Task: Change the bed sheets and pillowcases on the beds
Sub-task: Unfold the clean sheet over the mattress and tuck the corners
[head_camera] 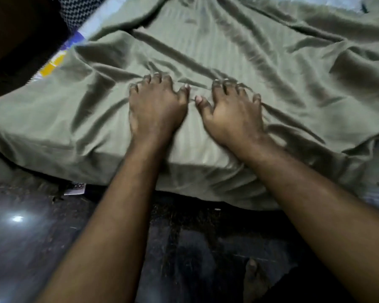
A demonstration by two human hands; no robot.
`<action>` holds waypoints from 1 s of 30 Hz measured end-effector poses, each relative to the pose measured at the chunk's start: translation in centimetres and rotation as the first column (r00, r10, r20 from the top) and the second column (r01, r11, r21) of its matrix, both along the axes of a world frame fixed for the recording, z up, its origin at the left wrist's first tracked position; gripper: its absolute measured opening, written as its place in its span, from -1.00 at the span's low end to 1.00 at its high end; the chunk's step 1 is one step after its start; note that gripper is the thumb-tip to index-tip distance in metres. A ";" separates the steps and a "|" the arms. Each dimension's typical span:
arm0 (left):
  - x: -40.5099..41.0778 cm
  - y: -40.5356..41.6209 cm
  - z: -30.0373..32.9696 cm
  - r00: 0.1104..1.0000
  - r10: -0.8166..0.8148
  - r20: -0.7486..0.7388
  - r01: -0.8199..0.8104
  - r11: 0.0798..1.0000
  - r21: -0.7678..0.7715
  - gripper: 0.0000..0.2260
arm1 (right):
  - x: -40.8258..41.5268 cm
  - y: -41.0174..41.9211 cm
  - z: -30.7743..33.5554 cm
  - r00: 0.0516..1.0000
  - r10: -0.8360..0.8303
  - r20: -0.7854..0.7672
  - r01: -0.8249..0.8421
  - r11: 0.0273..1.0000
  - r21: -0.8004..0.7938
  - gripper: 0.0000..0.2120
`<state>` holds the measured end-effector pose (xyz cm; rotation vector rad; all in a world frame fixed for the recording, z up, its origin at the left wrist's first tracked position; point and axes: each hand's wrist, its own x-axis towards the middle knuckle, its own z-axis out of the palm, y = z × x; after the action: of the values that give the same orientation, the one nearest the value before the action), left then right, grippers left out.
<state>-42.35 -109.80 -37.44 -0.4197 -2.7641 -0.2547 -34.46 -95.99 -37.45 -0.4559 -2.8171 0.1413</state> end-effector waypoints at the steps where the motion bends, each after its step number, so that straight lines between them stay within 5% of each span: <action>1: 0.5 0.1 0.1 0.999 0.028 -0.040 -0.026 0.999 0.035 -0.49 | -0.1 -0.1 0.0 0.999 0.000 -0.040 -0.001 1.000 -0.013 -0.33; 4: 1.9 0.2 0.4 0.997 0.060 -0.058 -0.054 0.994 0.095 -0.61 | 0.7 -0.4 -0.4 0.982 -0.010 -0.189 0.004 0.999 -0.034 -0.31; 6: 2.1 0.2 1.4 1.000 0.026 0.004 -0.027 0.997 0.076 -0.67 | 1.0 -0.5 -0.3 0.988 -0.019 -0.152 0.017 1.000 -0.013 -0.33; 10: 2.7 -0.4 7.3 0.941 -0.071 0.332 0.038 0.994 0.104 -0.73 | -0.8 -0.1 2.3 0.962 0.025 0.271 0.021 0.986 -0.164 -0.34; 13: 5.0 -0.9 18.3 0.911 -0.067 0.408 0.036 0.996 0.082 -0.71 | -1.4 1.5 11.7 0.789 0.171 0.589 -0.003 0.961 -0.275 -0.31; 21: 10.2 -6.2 45.6 0.882 -0.062 0.466 -0.036 0.979 0.200 -0.68 | 1.6 -3.3 40.1 0.910 0.279 0.308 -0.088 0.854 -0.513 -0.58; 25: 9.6 -11.3 50.8 0.951 -0.124 0.284 0.096 0.989 0.110 -0.62 | -0.7 -6.2 46.6 0.918 0.377 0.122 -0.289 0.848 -0.445 -0.68; 30: 5.9 -18.8 54.7 0.961 -0.221 0.166 0.178 0.955 0.239 -0.65 | -6.2 -14.2 52.3 0.951 0.298 0.082 -0.242 0.884 -0.400 -0.60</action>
<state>-36.47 -128.58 17.28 -0.6484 -2.8336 -0.6805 -40.67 -110.23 14.86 -0.1477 -2.9813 0.7638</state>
